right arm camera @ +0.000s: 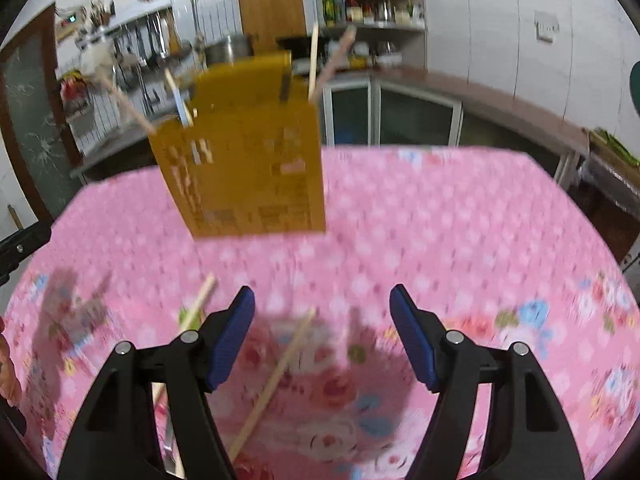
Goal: Organize utensils
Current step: 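Move both open tools back to the utensils left on the table, then close the right tool on a wooden chopstick while the left tool grasps another chopstick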
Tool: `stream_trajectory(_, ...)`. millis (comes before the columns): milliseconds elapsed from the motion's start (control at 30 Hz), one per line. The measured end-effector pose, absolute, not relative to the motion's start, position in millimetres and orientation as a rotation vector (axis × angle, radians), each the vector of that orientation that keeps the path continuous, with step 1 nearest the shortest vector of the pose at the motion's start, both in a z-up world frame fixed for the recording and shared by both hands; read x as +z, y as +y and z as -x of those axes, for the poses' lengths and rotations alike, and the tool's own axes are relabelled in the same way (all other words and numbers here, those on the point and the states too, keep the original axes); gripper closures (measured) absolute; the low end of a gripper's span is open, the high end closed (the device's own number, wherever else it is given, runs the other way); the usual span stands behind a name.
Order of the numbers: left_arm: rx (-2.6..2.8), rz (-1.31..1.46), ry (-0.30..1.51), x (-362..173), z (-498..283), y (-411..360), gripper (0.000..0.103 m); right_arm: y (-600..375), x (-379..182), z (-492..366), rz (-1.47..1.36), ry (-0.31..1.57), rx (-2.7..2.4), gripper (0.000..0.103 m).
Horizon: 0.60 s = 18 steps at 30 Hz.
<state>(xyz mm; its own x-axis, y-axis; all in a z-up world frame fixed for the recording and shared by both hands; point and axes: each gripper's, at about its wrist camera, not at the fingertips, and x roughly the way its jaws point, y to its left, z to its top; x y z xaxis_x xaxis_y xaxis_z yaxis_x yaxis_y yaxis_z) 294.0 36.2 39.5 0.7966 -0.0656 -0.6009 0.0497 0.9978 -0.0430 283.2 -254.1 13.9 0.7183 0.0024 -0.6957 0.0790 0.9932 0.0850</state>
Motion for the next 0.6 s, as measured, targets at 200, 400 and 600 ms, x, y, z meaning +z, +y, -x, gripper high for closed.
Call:
stream_trajectory(200, -0.056, 0.023, 0.693, 18.7, -292.8, 37.6, 0.005, -247.6, -10.4, -296.0, -0.153, 0.896, -0.069, 0.047)
stream_trajectory(400, -0.063, 0.02, 0.721, 13.6, -292.8, 31.3, 0.005, -237.7, -20.1, -306.0, -0.147, 0.964, -0.097, 0.065)
stream_trajectory(600, -0.074, 0.017, 0.751, 9.0, -294.3, 21.4, 0.005, -235.8, -18.3, -315.9, -0.128, 0.986, -0.123, 0.086)
